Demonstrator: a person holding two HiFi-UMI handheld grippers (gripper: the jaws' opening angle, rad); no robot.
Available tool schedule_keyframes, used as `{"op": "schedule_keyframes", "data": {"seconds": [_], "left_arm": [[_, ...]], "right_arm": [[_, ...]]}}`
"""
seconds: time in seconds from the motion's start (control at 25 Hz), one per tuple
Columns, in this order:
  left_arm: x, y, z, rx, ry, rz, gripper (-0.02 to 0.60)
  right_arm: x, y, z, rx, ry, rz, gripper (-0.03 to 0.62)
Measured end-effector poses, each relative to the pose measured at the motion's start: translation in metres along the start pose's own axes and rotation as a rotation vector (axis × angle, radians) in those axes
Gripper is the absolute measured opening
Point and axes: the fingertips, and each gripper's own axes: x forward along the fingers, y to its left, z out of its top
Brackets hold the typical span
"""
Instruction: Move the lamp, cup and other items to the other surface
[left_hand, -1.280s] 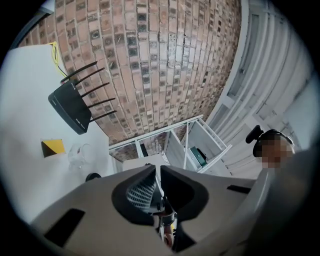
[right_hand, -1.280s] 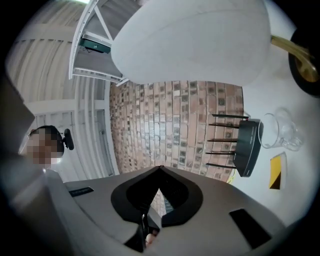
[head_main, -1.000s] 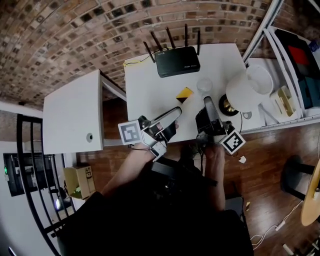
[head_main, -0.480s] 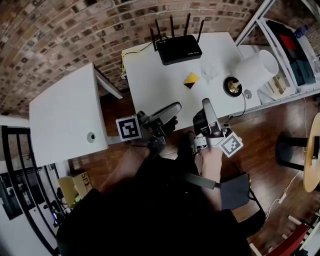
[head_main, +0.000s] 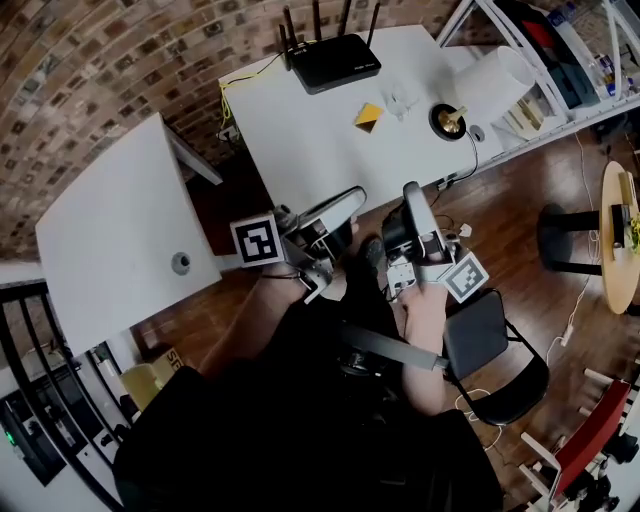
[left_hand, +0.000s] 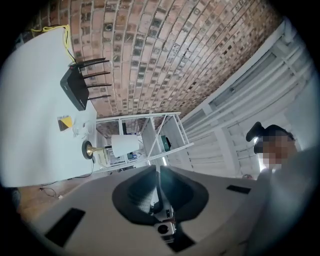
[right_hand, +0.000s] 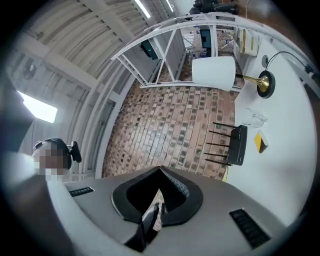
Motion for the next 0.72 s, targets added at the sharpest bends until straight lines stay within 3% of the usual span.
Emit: {"op": "schedule_keyframes", "data": {"seconds": [0.44,0.72], "left_arm": [[0.004,-0.033,-0.025,0.034,0.006,-0.039,0.023],[0.042,-0.045,-0.081,0.019,0.043,-0.041,0.020]], "right_arm": [[-0.020,0.046,-0.002,-0.009,0.001,0.078,0.009],[-0.075,0.067,0.034,-0.040,-0.028,0.071,0.009]]}}
